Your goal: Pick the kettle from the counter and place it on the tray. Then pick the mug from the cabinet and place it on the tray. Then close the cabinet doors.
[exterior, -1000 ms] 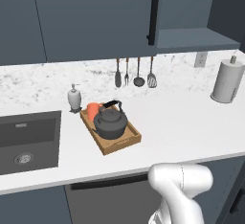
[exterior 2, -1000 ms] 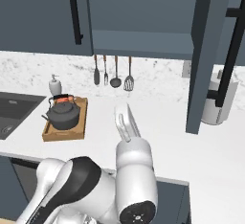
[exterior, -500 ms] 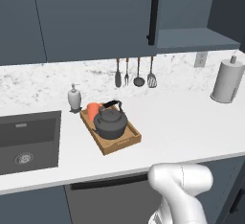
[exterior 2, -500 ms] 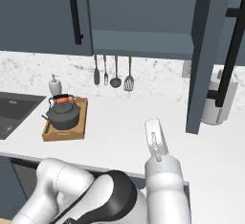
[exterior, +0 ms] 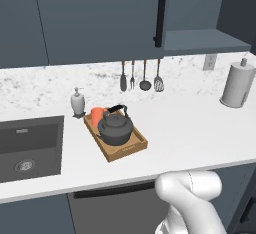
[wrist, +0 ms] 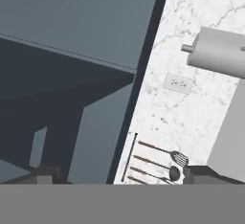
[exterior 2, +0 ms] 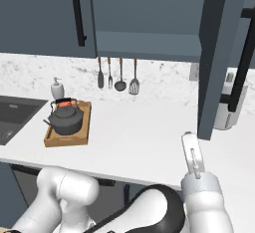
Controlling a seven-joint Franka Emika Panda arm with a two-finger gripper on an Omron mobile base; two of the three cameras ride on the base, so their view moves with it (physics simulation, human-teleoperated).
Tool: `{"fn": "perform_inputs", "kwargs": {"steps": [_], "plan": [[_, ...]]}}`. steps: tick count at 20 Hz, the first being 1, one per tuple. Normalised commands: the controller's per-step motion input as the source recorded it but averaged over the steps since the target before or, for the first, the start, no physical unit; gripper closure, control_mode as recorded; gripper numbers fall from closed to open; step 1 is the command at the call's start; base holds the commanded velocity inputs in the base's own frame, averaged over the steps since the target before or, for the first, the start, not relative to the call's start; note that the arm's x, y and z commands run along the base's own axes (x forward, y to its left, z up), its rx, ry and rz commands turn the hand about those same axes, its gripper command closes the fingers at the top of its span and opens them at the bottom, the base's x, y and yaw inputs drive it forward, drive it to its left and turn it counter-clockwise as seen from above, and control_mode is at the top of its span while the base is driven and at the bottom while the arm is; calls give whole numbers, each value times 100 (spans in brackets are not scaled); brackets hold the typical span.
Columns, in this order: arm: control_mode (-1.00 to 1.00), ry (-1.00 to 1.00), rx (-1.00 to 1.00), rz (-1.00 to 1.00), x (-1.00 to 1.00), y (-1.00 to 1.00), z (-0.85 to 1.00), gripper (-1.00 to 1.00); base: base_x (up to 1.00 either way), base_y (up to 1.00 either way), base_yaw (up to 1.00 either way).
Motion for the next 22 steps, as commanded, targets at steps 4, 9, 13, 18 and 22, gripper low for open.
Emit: {"fn": "perform_inputs", "kwargs": {"steps": [4,9,13,18,22], "plan": [[-100,0,0,3,0,-35,-27,-100,0,0,0],[-100,0,0,2,0,-31,-12,-100,0,0,0],[-100,0,0,2,0,-33,-7,-100,0,0,0],[-100,0,0,1,3,-43,16,-100,0,0,0],[-100,0,0,2,7,-44,42,-100,0,0,0]]}}
